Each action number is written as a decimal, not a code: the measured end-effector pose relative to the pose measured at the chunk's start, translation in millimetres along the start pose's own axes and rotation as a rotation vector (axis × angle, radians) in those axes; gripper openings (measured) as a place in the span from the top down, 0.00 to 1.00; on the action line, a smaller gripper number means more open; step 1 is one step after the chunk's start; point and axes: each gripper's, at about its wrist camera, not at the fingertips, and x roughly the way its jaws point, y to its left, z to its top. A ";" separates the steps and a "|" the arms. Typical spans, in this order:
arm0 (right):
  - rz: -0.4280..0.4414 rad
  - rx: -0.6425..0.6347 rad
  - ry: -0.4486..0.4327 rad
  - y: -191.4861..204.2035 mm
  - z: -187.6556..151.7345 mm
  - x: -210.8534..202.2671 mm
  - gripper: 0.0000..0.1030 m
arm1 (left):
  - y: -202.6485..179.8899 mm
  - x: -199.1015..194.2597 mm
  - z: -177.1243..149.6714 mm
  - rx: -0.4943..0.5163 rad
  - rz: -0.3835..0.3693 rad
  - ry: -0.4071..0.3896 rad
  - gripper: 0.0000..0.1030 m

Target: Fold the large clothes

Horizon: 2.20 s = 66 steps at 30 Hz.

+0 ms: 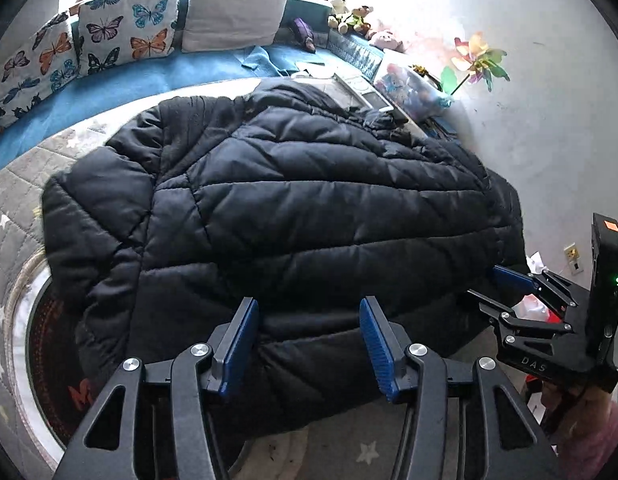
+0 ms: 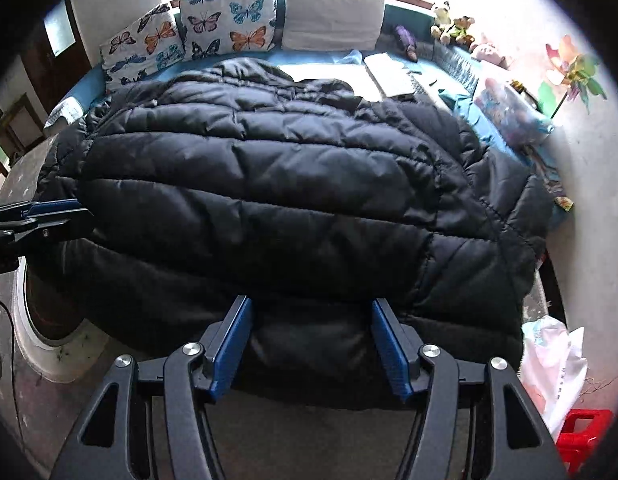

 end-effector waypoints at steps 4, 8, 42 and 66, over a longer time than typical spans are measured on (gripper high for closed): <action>-0.029 -0.004 -0.048 4.6 -10.0 -16.0 0.36 | -6.0 -26.9 -15.6 0.028 0.032 -0.068 0.46; -0.026 0.003 -0.087 13.5 -27.5 -27.2 0.34 | -14.9 -52.2 -35.3 0.075 0.103 -0.126 0.45; -0.090 -0.035 -0.290 88.5 -113.8 -103.4 0.25 | -19.3 -163.1 -171.0 0.086 0.283 -0.284 0.29; -0.060 0.023 -0.320 91.0 -129.4 -110.1 0.25 | -9.3 -163.8 -195.7 0.073 0.291 -0.278 0.29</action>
